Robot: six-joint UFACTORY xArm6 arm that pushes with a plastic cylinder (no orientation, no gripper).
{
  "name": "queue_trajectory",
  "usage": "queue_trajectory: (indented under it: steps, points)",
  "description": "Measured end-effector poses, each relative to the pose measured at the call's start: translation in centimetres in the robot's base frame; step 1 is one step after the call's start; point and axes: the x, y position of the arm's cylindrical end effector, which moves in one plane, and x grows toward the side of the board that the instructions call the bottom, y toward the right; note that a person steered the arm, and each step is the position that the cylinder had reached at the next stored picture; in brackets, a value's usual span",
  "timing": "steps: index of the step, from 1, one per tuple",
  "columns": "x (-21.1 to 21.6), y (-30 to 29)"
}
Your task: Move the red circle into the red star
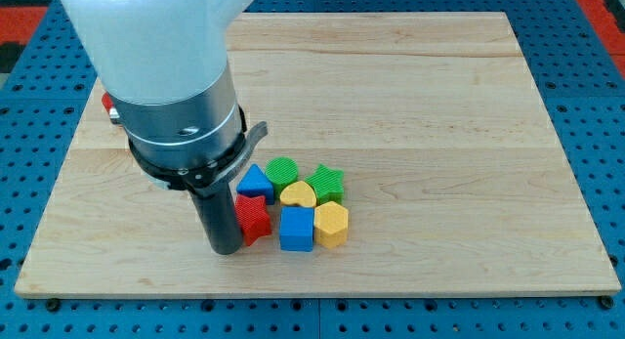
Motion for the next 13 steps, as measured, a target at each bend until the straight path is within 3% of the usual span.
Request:
queue_trajectory:
  steps: [3,5,6,7,8,9,10,12,13]
  points:
    - [-1.8,1.3]
    - [-4.3,-10.5]
    - [-9.6,-16.3]
    - [-17.2,-18.8]
    - [-22.1,-19.2]
    - [-18.7,-14.5]
    - [-13.0,-14.3]
    - [-10.0,-10.7]
    - [-12.2,-10.5]
